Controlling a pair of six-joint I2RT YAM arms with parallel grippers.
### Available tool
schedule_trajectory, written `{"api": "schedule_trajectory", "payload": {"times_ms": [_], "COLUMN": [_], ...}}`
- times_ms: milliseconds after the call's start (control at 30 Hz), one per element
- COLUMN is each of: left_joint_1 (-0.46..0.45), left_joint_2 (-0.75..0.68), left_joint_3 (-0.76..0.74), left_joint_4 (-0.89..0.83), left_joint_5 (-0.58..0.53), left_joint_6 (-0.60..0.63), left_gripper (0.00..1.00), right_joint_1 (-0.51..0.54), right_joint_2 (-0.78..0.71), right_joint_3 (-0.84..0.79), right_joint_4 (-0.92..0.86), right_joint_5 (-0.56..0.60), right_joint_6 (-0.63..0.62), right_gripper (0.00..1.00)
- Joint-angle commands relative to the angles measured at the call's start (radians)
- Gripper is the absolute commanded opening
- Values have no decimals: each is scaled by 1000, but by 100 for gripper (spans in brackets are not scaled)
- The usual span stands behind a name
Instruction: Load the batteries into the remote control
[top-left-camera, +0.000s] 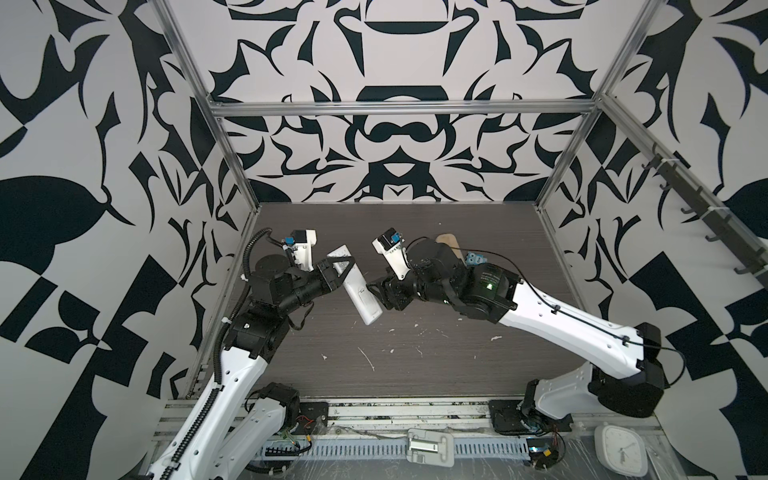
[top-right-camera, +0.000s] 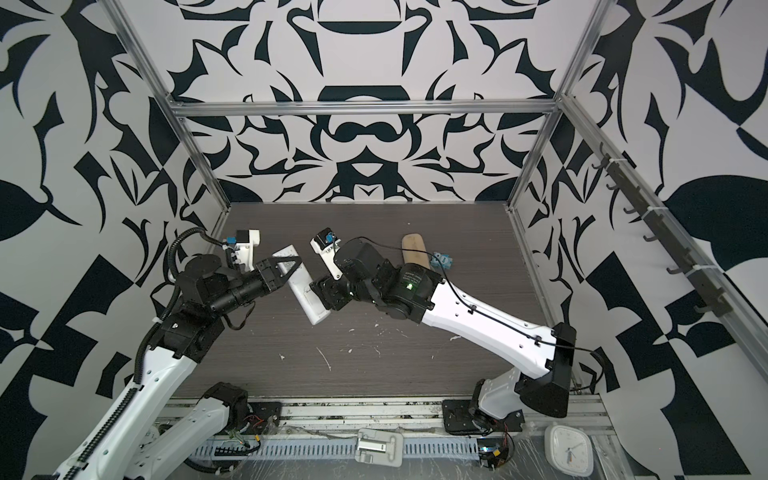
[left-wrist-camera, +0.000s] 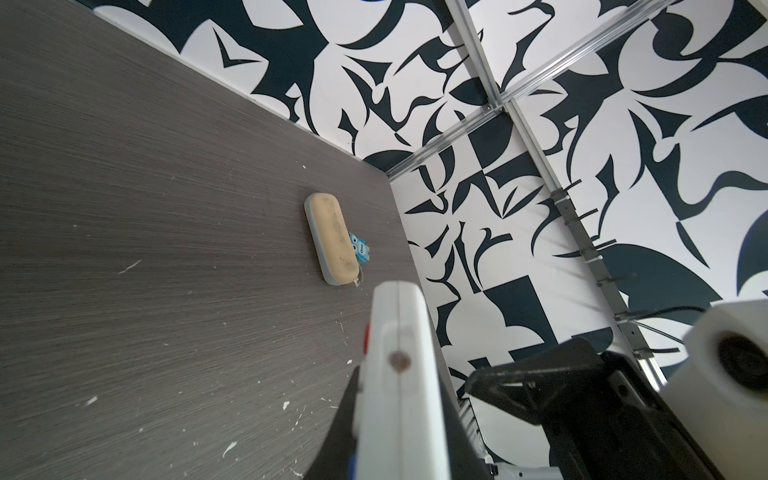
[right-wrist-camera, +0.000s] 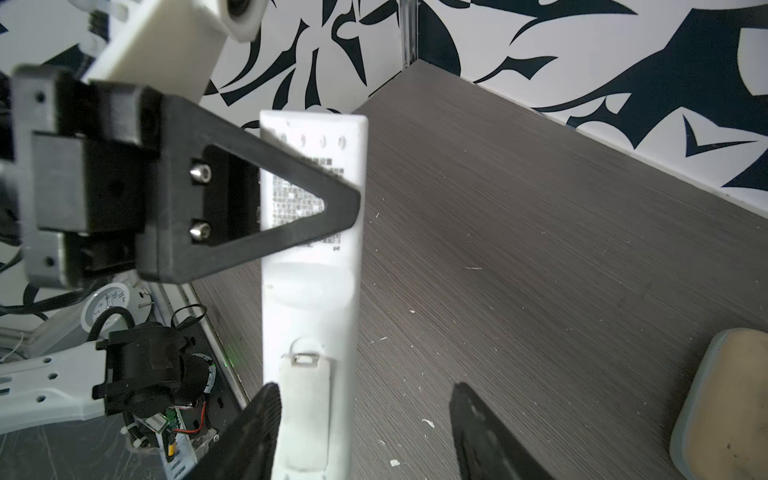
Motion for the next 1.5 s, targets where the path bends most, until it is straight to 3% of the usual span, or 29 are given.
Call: {"api": "schedule_trajectory", "payload": {"times_ms": [0,1033,1467], "left_joint_1": [3,3,3], "left_joint_2": [-18,-45,-33], "left_joint_3": [41,27,31], "left_joint_4": [42,35,39], "left_joint_5": [53,77,80], "left_joint_6": [0,-29,-32], "left_gripper": [0,0,0], "right_joint_1": [5,4,5], "right_joint_2": [-30,2,19], "right_joint_3": [-7,-59,-76], "right_joint_4": [25,56,40], "right_joint_5": [13,-60,-35], "right_joint_6": [-4,-4,-10], "right_gripper": [67,65,63]}}
